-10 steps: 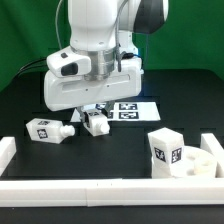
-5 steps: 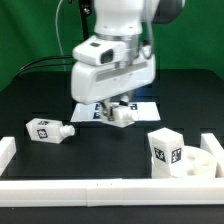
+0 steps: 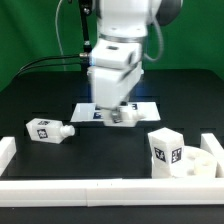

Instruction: Assemble stool

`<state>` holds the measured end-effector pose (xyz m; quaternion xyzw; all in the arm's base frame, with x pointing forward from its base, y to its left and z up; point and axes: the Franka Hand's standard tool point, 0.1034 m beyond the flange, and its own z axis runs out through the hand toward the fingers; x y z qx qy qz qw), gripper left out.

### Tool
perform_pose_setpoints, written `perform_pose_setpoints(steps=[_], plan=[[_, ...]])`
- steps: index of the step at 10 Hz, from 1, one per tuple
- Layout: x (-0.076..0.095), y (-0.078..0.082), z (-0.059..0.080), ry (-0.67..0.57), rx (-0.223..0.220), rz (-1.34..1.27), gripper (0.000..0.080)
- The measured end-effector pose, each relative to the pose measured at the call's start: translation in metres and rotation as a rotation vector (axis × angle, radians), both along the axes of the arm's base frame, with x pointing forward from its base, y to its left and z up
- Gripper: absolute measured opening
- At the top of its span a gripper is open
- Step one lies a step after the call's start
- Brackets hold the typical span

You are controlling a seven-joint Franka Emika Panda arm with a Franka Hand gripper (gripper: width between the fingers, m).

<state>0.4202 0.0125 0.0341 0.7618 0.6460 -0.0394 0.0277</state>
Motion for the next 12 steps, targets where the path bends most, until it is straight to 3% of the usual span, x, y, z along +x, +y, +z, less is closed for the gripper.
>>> perform_pose_setpoints(steps=[2, 4, 7, 12], plan=[[-0.003, -0.018, 0.001, -0.019, 0.008, 0.093, 0.0331], [-0.003, -0.017, 0.001, -0.006, 0.000, 0.249, 0.0332], [-0.003, -0.005, -0.003, 0.004, -0.010, 0.774, 0.0332], [-0.006, -0.014, -0.004, 0.035, -0.030, 1.065, 0.0333]])
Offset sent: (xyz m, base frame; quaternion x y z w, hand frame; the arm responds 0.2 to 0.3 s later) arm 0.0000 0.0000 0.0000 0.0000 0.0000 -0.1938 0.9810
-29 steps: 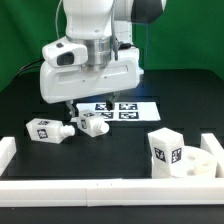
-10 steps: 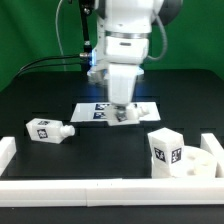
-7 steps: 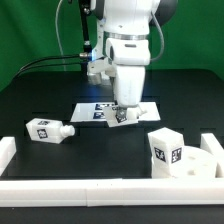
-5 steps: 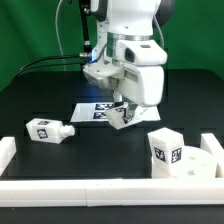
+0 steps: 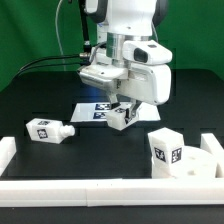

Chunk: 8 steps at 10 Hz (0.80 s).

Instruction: Assemble stool

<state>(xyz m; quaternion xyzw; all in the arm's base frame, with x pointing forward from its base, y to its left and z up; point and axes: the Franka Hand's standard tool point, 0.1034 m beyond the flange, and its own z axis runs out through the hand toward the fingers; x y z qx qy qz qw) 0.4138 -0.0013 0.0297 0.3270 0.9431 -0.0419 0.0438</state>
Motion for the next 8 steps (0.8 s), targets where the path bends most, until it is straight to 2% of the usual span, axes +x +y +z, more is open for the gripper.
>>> perform_pose_setpoints(steps=[1, 3, 4, 6, 7, 8], plan=[[-0.0028, -0.0042, -0.0022, 0.033, -0.016, 0.191, 0.0333], [-0.0071, 0.0043, -0.0104, 0.097, -0.044, 0.451, 0.0333], [-0.0069, 0.0035, -0.0103, 0.102, -0.052, 0.520, 0.0333], [-0.0073, 0.0015, -0.0105, 0.099, -0.053, 0.491, 0.0345], [-0.0069, 0.0018, -0.0094, 0.090, -0.051, 0.436, 0.0552], [-0.0052, 0.0031, -0.0053, 0.071, -0.050, 0.370, 0.0622]])
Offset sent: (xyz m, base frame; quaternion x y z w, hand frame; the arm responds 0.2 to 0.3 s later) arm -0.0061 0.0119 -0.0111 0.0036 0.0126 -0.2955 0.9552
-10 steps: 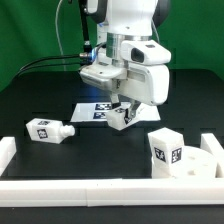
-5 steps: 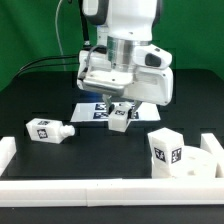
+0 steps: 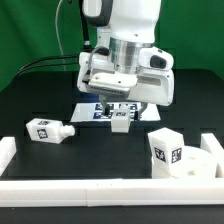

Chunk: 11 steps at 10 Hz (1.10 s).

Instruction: Assemble stool

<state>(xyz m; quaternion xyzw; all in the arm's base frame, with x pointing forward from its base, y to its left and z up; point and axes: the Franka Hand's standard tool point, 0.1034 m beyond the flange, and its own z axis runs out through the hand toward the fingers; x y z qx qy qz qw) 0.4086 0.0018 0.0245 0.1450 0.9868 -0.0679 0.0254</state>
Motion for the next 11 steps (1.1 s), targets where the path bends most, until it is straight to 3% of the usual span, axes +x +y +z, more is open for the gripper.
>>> perform_pose_setpoints(steps=[3, 5, 9, 11], plan=[[0.017, 0.015, 0.018, -0.111, 0.015, -0.471, 0.0648], [0.030, 0.019, 0.024, -0.154, 0.015, -0.641, 0.0649], [0.030, 0.018, 0.023, -0.188, 0.035, -0.924, 0.0649], [0.035, 0.014, 0.025, -0.221, 0.071, -1.334, 0.0649]])
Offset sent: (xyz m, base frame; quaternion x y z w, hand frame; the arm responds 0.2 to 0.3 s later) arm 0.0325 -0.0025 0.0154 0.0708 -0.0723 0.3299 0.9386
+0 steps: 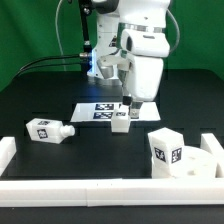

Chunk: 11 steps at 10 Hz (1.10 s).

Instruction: Assemble stool

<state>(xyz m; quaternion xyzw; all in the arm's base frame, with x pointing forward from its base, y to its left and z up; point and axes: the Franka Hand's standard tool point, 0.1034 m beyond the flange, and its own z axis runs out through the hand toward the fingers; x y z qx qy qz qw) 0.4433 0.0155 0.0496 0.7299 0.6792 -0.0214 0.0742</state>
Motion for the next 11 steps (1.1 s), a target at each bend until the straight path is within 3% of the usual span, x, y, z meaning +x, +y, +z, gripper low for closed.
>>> perform_pose_setpoints(steps=[1, 6, 9, 11], plan=[[0.0003, 0.0011, 0.0003, -0.014, 0.016, -0.201, 0.0649], [0.0030, 0.0019, 0.0011, -0.042, 0.044, -0.541, 0.0649], [0.0000, 0.0062, -0.0031, -0.085, 0.102, -1.177, 0.0649], [0.0036, -0.0034, -0.0009, -0.071, 0.127, -1.401, 0.0649]])
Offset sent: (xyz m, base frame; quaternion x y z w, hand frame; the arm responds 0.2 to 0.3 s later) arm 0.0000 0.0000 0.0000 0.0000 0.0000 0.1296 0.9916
